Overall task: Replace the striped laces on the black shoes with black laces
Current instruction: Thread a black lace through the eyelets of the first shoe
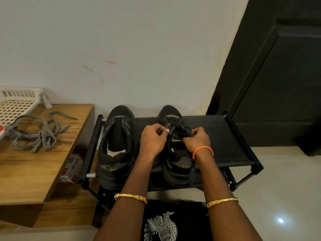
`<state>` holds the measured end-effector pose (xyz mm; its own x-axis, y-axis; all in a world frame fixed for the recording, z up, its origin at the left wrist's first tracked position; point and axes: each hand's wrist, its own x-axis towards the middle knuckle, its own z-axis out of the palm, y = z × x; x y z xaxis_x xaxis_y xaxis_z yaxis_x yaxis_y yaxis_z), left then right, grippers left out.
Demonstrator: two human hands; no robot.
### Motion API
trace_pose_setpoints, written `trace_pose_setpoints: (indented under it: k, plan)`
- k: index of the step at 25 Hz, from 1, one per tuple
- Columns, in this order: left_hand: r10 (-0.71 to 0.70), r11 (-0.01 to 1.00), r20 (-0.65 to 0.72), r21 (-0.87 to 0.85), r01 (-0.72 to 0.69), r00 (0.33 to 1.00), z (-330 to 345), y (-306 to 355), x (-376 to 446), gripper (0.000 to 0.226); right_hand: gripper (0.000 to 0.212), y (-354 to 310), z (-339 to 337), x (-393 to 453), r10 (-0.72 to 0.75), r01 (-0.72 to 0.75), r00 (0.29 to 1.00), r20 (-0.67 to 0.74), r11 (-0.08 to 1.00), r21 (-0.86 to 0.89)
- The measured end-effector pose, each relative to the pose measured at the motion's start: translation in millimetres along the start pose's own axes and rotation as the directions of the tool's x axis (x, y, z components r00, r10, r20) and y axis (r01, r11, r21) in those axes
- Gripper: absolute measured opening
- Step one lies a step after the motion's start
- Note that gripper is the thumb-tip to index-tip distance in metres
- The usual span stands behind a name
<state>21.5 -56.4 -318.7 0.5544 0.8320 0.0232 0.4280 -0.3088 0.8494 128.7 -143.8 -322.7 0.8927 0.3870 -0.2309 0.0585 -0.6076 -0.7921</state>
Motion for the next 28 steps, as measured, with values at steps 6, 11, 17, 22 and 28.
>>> trace_pose_setpoints:
  k: [6,11,17,22,28]
  plan:
    - [-0.013,0.902,-0.095,-0.431,-0.029,0.995,-6,11,3,0.015,0.033,2,0,2,0.004,-0.004,1.0,0.017,1.0,-0.015]
    - [0.021,0.694,-0.049,-0.718,-0.05,0.999,-10,18,0,0.02,0.043,2,-1,1,0.027,-0.027,1.0,0.007,1.0,0.006]
    - [-0.03,0.423,0.087,-0.902,0.092,0.996,-17,22,0,0.022,0.052,-1,-1,-5,0.01,-0.009,0.998,-0.06,1.0,0.015]
    - [-0.336,0.453,0.284,-0.788,0.418,0.898,-5,11,8,0.013,0.049,-2,-2,-6,-0.021,0.024,0.998,-0.062,0.999,0.046]
    - [-0.22,0.937,0.117,-0.251,0.243,0.968,6,-2,6,0.007,0.046,-2,-4,-5,-0.07,0.071,0.997,-0.032,0.996,0.045]
